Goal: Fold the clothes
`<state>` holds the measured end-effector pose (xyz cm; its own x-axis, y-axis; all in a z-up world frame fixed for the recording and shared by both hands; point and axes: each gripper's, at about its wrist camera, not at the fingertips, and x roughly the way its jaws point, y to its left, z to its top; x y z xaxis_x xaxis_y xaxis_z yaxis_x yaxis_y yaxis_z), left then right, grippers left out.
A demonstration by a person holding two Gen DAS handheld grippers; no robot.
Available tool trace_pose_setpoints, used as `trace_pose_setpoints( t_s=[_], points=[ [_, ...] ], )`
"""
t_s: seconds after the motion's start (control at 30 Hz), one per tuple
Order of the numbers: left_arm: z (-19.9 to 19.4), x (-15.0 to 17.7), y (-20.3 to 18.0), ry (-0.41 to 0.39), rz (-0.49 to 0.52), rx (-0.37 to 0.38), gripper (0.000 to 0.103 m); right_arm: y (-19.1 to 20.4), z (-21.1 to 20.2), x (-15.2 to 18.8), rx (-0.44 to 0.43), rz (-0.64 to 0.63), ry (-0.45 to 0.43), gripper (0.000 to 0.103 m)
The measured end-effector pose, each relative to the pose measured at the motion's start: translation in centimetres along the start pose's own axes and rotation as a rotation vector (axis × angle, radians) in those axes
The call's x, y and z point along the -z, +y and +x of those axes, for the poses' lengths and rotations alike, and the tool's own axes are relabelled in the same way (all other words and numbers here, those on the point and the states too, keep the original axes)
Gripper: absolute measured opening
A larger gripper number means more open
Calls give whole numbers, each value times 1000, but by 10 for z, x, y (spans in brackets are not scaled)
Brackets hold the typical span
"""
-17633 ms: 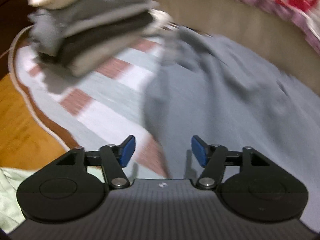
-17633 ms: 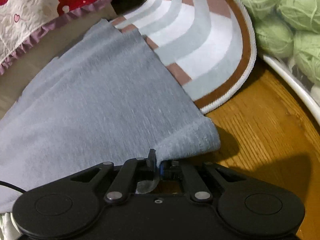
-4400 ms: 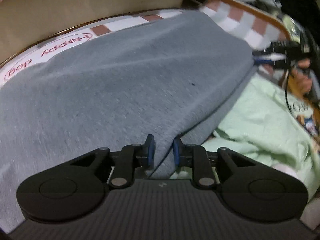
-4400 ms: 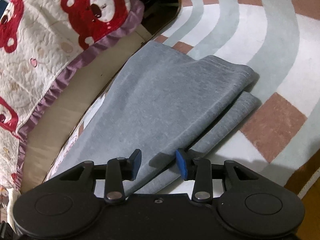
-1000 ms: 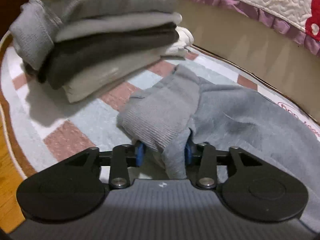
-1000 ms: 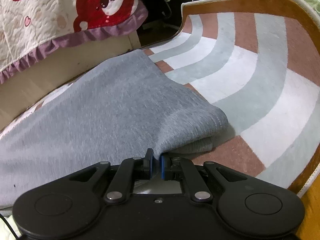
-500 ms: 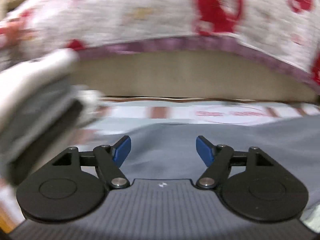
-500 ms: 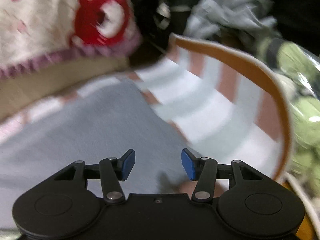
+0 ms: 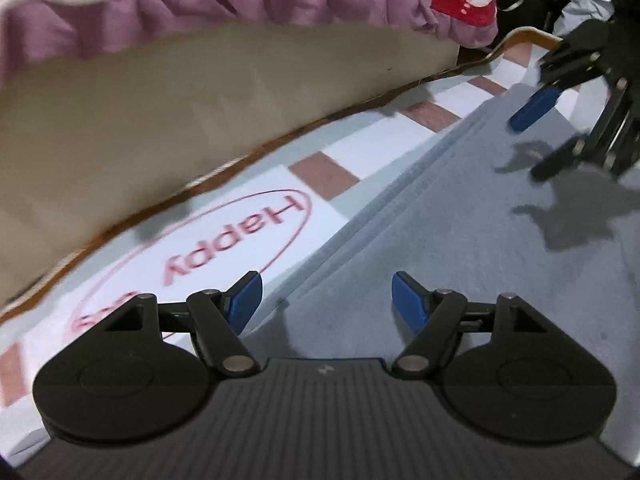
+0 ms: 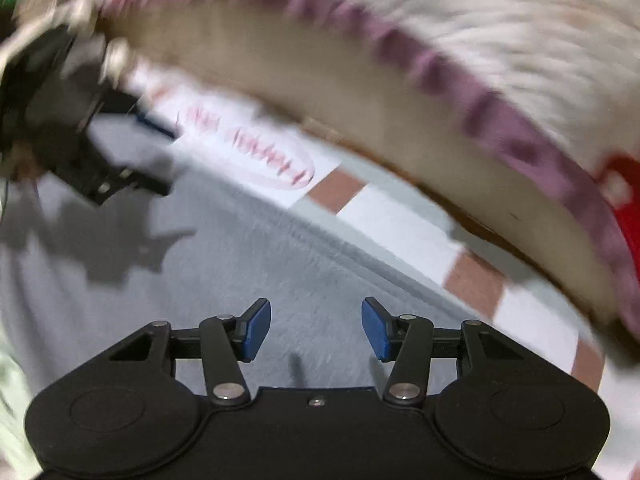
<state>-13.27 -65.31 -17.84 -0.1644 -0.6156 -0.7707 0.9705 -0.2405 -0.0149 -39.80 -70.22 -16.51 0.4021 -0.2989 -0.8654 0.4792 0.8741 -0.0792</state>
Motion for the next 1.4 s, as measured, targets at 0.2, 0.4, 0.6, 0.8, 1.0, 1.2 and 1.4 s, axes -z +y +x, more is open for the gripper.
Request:
trace_pose_setpoints(
  t_s=[0.2,0.4,0.6,0.8,1.0,1.2,1.4],
  points=[
    [27,9,4,109,-75,42,19,-1,54,-8,55,-99,92,56],
    [-20,27,0,-58,-118,104,1,-8,73,1,42,-76,81,12],
    [-47,46,-24,-73,-110,181,1,15,41,46,77,-90,-30,3],
    [-55,74,-47,-55,-76,153,1,46,8,85,89,-94,-117,3],
    [-57,87,-62,-31,-17,129,1,43,0,91,-34,32,-88,15],
    [-51,96,-62,-19,-69,128,1,-7,0,81,-68,412,-108,38],
    [-53,98,-62,-13,-66,127,2,-45,14,84,121,702,-70,54]
  ],
)
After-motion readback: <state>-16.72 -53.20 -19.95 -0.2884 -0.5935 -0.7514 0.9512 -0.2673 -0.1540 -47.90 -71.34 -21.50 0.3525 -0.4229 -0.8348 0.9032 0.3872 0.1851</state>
